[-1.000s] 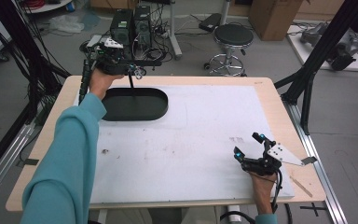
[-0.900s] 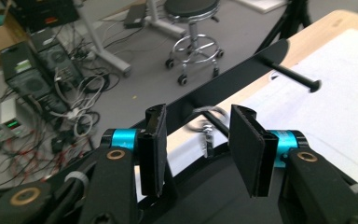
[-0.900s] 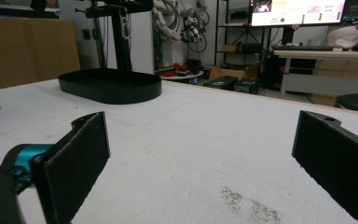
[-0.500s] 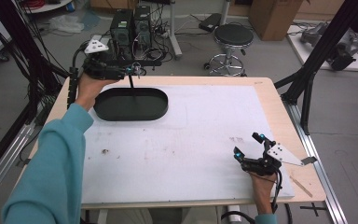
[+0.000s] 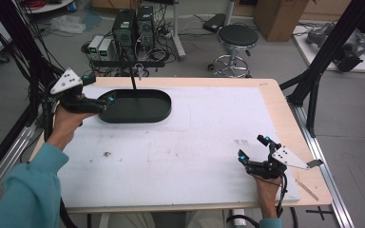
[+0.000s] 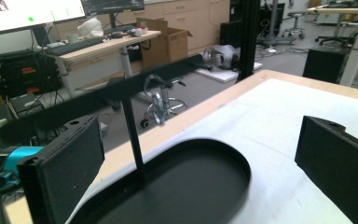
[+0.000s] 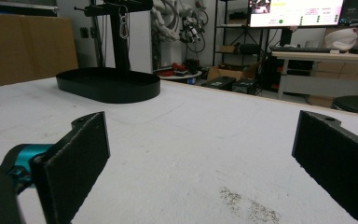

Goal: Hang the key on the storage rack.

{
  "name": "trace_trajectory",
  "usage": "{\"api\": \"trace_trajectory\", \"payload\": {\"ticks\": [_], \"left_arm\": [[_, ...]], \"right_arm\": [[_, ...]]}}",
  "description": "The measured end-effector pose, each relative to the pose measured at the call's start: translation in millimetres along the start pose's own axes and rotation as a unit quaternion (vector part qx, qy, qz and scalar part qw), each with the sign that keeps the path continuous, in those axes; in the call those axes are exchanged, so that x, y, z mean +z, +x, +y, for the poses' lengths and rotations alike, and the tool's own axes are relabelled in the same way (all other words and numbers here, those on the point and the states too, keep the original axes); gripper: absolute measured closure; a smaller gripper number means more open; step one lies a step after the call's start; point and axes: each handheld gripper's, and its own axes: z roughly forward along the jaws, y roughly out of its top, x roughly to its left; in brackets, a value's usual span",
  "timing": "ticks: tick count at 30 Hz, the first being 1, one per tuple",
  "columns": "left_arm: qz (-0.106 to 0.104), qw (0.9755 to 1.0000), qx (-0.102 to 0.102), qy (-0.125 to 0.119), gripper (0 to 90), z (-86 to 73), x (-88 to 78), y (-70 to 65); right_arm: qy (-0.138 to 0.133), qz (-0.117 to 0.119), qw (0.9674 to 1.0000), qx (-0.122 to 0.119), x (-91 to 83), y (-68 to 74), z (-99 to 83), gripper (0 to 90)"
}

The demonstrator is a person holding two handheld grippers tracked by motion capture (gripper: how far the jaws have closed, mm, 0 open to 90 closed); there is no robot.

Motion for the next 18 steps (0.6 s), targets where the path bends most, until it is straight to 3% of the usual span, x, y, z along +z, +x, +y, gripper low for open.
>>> {"api": "trace_trajectory", "payload": {"ticks": [8, 11, 18], "left_arm": [[-0.009, 0.9993, 0.021, -0.030, 1.7, -48.9, -42.5, -20.0], [-0.016, 0.9989, 0.013, -0.043, 1.7, -75.1, -51.1, -33.2], [-0.007, 0.9972, -0.025, -0.070, 1.7, -126.1, -64.2, -54.1]], "right_arm": [[0.001, -0.002, 1.0000, -0.001, 0.1, 0.3, 0.1, 3.4], [0.001, -0.002, 1.0000, -0.001, 0.2, 0.3, 0.2, 3.4], [0.001, -0.003, 1.0000, 0.000, 0.2, 0.5, 0.2, 3.4]]}}
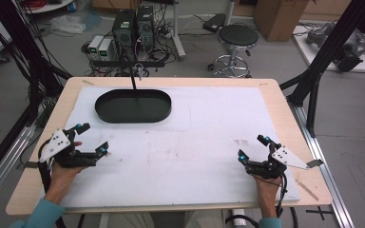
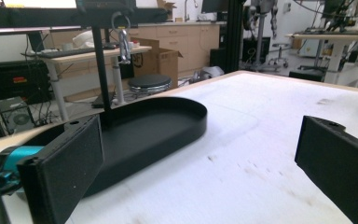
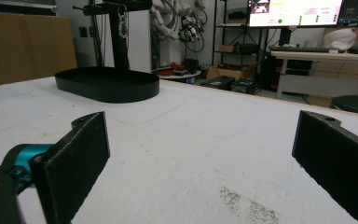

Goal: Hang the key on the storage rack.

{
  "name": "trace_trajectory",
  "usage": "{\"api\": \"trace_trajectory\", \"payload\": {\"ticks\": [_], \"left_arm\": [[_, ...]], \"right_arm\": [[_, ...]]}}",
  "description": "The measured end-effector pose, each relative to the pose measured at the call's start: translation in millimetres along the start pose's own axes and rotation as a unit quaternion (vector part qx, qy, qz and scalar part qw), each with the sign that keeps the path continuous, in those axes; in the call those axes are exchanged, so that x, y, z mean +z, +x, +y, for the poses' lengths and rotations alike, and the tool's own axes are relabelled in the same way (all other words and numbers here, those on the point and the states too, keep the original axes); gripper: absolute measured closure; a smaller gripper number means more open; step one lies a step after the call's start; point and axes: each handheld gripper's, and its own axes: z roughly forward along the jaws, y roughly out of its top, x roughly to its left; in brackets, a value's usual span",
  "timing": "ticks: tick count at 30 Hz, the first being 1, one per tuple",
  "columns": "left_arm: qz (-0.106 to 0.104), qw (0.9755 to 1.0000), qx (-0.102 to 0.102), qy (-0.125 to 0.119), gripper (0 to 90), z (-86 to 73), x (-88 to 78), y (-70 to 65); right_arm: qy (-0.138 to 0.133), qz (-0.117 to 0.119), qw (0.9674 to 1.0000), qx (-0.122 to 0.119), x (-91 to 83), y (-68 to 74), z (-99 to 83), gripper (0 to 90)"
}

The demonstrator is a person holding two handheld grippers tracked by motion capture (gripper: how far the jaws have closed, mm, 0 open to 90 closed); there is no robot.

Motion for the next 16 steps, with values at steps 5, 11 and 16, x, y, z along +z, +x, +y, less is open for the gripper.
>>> {"api": "trace_trajectory", "payload": {"ticks": [5, 11, 16], "left_arm": [[-0.003, 0.9998, -0.016, -0.013, 1.7, -22.9, -8.8, -9.6], [-0.004, 0.9988, -0.013, -0.046, 1.7, -29.0, -15.5, -12.0], [-0.003, 0.9989, -0.015, -0.044, 1.7, -29.1, -15.3, -11.8]], "right_arm": [[0.000, 0.000, 1.0000, 0.000, 0.1, 0.1, 0.0, 3.4], [0.001, 0.000, 1.0000, -0.001, 0.1, 0.0, 0.0, 3.4], [0.000, 0.000, 1.0000, -0.002, 0.2, -0.1, -0.1, 3.4]]}}
